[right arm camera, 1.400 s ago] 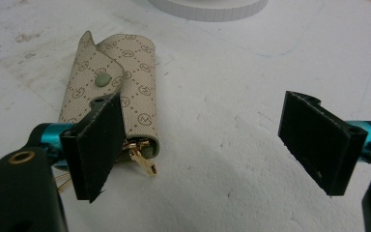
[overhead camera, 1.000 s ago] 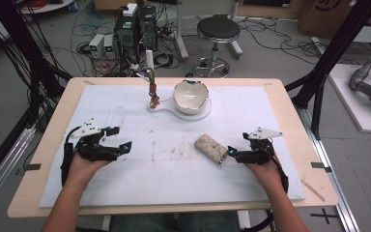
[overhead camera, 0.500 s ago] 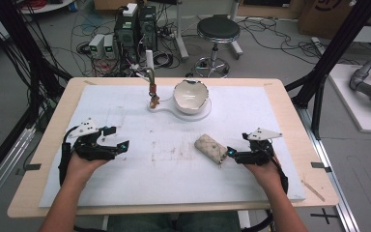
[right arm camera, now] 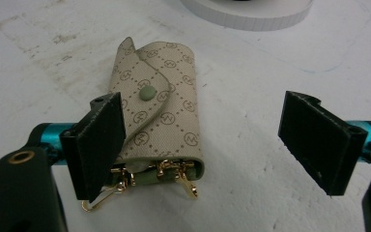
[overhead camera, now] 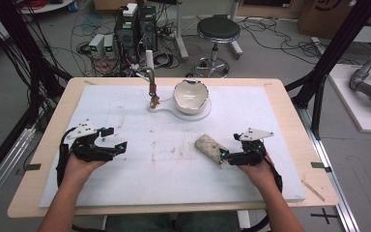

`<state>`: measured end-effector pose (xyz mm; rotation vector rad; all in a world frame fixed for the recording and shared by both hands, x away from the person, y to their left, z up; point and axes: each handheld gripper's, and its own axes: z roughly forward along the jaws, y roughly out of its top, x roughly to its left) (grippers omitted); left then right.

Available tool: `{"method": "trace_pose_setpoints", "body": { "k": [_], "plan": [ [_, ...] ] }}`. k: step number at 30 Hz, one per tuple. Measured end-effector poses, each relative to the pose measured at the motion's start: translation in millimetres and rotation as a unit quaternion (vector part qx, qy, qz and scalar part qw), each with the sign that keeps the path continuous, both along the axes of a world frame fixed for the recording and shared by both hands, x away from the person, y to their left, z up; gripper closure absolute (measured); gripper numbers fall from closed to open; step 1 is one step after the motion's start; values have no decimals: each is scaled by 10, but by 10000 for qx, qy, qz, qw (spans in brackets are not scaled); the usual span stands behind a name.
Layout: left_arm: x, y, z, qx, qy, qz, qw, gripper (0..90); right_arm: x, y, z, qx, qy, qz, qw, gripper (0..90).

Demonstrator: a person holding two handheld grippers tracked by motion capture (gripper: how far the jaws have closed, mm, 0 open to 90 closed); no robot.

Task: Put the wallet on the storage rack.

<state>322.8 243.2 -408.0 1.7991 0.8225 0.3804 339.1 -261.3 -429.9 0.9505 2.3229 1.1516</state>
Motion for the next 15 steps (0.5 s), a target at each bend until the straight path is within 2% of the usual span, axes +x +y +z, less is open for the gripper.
{"method": "trace_pose_setpoints", "body": {
  "k": [7, 15],
  "plan": [
    [14, -9, -15, -2, 39, -9, 10000, 163, -4, 95, -21, -61, 89, 152, 9998, 172],
    [26, -1, -30, 11, 64, -15, 10000, 163, 12, 230, -81, -246, 264, 352, 9987, 172]
  ]
}}
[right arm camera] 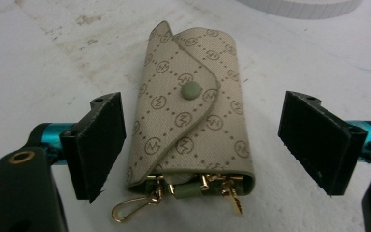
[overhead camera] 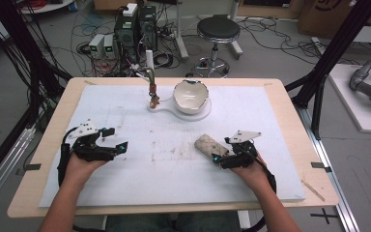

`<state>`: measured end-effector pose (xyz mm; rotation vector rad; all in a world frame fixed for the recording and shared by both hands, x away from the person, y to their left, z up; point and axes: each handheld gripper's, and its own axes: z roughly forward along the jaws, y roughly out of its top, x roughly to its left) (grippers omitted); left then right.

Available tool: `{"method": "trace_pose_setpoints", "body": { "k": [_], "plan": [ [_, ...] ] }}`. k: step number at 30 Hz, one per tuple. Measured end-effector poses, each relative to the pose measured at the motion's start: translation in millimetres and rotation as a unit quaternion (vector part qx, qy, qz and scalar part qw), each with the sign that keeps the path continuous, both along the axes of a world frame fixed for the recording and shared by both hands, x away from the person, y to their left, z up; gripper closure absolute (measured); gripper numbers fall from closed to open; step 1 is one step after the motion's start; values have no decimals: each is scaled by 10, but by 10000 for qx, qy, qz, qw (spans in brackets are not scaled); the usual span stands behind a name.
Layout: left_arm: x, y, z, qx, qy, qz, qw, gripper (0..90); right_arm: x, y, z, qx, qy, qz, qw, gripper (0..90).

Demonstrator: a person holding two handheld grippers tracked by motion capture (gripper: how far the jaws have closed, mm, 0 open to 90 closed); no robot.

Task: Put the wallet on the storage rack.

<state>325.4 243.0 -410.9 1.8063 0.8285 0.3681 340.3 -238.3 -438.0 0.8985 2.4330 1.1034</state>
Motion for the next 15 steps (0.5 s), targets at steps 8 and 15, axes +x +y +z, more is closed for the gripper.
{"method": "trace_pose_setpoints", "body": {
  "k": [8, 15],
  "plan": [
    [1, -6, -6, 9, 15, 3, 10000, 163, 10, 82, -63, -259, 150, 144, 9994, 172],
    [4, -6, -14, 25, 24, -11, 10000, 162, 19, 119, -138, -442, 359, 180, 9982, 171]
  ]
}}
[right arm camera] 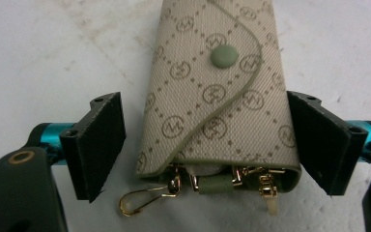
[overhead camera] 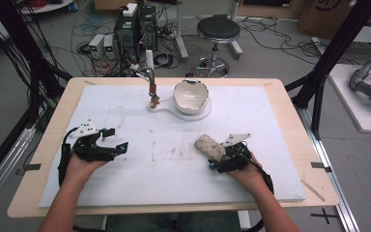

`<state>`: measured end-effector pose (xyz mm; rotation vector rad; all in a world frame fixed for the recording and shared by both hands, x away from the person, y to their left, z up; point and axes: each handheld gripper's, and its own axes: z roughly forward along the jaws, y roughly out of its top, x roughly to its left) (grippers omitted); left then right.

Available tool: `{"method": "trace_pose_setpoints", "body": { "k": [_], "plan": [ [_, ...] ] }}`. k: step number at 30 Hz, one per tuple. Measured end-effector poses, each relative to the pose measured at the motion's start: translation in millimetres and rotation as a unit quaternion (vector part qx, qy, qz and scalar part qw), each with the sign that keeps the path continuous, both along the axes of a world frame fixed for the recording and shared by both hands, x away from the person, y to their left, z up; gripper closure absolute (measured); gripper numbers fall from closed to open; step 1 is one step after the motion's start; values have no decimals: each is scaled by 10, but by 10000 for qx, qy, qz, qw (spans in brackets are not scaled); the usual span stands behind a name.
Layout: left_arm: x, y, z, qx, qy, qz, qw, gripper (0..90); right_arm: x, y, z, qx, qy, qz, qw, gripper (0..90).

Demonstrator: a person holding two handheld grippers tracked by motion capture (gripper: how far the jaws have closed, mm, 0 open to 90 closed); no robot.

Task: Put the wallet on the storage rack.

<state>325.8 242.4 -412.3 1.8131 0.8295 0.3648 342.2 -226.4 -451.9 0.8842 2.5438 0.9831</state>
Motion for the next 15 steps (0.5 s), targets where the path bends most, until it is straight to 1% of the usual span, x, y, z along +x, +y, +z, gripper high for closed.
{"method": "trace_pose_setpoints", "body": {
  "k": [6, 7, 9, 12, 15],
  "plan": [
    [3, -9, -12, 18, 30, -9, 10000, 162, 9, -9, -2, 25, 56, -8, 10000, 182],
    [2, -12, -12, 13, 37, -3, 10000, 162, 8, -12, 0, 30, 58, -26, 10000, 206],
    [2, -14, -11, 15, 36, -4, 10000, 163, 5, -35, 19, 59, 70, -42, 9999, 315],
    [1, -16, -10, -6, 30, 1, 10000, 162, 22, -69, 33, 140, 145, -67, 9998, 349],
    [1, -8, -4, 24, 19, -10, 10000, 163, 19, -67, 41, 129, 163, -93, 9997, 354]
  ]
}}
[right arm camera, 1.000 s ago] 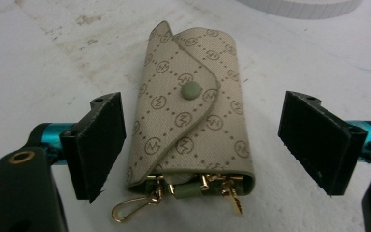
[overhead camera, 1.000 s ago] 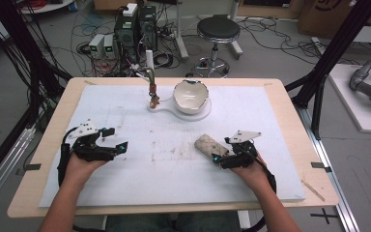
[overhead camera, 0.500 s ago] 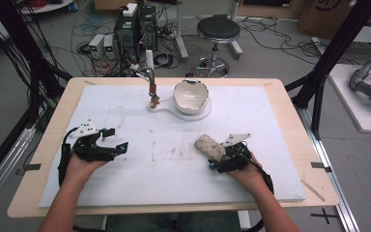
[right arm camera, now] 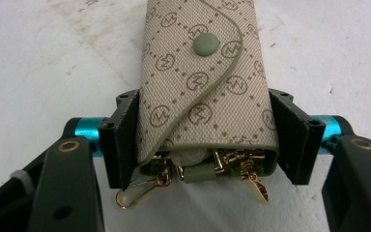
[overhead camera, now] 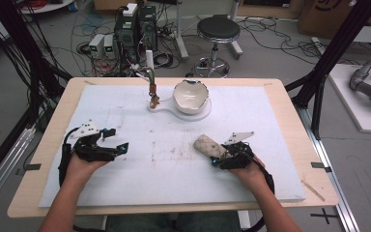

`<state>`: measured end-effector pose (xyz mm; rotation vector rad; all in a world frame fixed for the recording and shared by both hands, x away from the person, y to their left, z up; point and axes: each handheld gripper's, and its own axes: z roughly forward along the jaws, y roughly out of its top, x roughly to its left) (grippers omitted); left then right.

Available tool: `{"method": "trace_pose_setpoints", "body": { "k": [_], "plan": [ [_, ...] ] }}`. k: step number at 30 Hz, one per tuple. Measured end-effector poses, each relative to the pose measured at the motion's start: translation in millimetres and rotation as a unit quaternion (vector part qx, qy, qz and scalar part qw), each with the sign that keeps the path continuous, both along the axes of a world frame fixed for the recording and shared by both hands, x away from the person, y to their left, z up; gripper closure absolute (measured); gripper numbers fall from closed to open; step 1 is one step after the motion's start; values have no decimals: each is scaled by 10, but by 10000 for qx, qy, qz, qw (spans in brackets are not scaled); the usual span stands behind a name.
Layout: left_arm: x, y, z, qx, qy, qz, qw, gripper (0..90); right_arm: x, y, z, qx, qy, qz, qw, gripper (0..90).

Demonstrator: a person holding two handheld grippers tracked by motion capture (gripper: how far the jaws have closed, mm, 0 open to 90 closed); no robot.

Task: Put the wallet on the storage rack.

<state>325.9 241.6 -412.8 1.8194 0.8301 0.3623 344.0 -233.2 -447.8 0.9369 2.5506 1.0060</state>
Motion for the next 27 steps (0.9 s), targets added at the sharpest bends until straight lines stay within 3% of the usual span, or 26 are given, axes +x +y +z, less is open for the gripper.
{"method": "trace_pose_setpoints", "body": {
  "k": [5, 14, 18, 27],
  "plan": [
    [-2, 10, 7, -54, -12, 23, 10000, 163, -18, 9, 30, -83, -92, 7, 9999, 361],
    [-6, 45, 30, -182, -46, 51, 9998, 163, 3, -32, 262, 454, -319, -117, 9984, 361],
    [-1, 45, 34, -208, -63, 49, 9998, 162, 82, -3, 417, 554, -445, -167, 9973, 360],
    [11, 36, 23, -197, -27, 27, 9998, 163, 271, 110, 651, 475, -518, -179, 9974, 360]
  ]
}}
